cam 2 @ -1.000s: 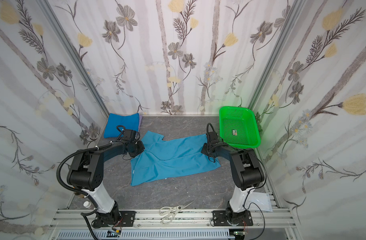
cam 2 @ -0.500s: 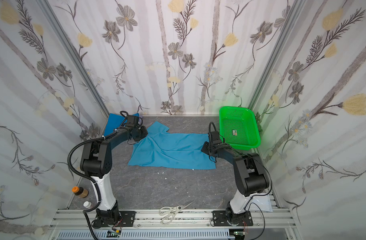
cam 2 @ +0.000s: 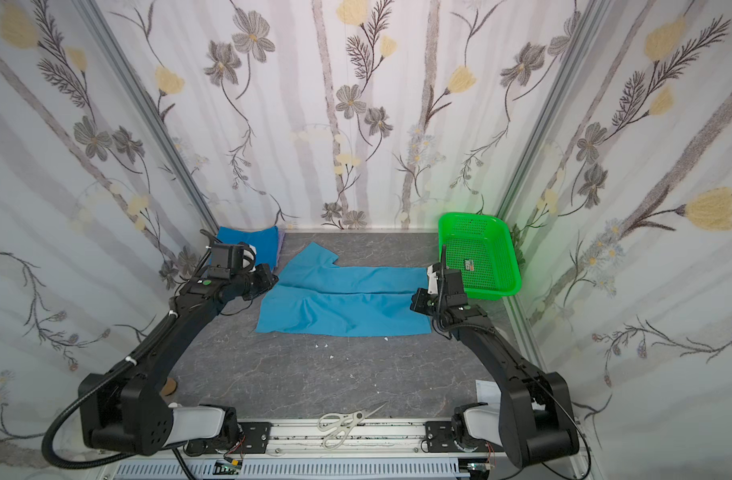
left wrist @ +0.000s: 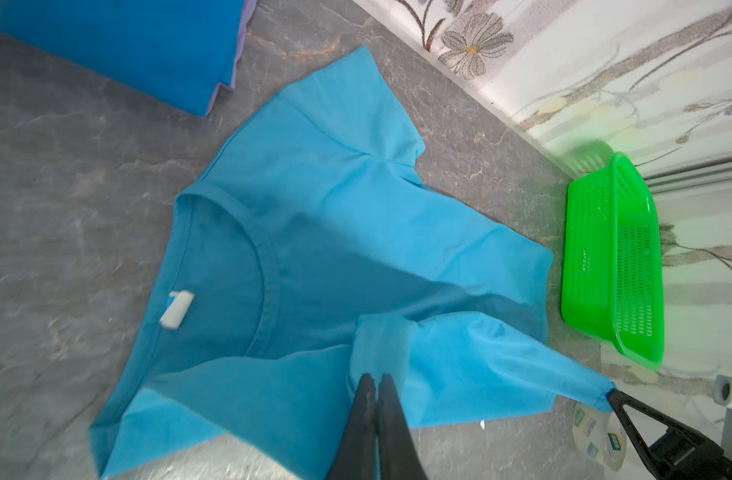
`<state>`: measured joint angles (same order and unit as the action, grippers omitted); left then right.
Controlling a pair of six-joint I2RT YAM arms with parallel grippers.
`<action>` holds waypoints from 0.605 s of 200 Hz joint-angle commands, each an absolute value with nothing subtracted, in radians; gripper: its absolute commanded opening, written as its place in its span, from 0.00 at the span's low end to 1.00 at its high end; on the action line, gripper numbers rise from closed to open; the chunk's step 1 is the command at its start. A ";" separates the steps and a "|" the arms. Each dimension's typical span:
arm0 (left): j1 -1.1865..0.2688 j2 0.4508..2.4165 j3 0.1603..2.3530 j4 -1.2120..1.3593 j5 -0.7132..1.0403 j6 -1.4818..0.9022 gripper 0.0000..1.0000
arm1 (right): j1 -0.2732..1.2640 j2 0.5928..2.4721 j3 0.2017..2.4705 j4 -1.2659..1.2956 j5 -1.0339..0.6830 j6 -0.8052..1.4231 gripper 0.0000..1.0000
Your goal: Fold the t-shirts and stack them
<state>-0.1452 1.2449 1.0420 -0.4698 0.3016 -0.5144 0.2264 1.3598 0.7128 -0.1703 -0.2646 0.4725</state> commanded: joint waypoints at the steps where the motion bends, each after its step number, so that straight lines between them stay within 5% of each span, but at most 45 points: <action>1: -0.141 1.118 0.979 -0.574 0.264 -0.477 0.00 | 0.236 1.219 0.603 -0.209 -0.287 0.516 0.00; 121: -0.150 0.692 0.788 -0.762 0.257 -0.570 0.00 | 0.271 0.699 0.427 -0.470 -0.027 0.779 0.00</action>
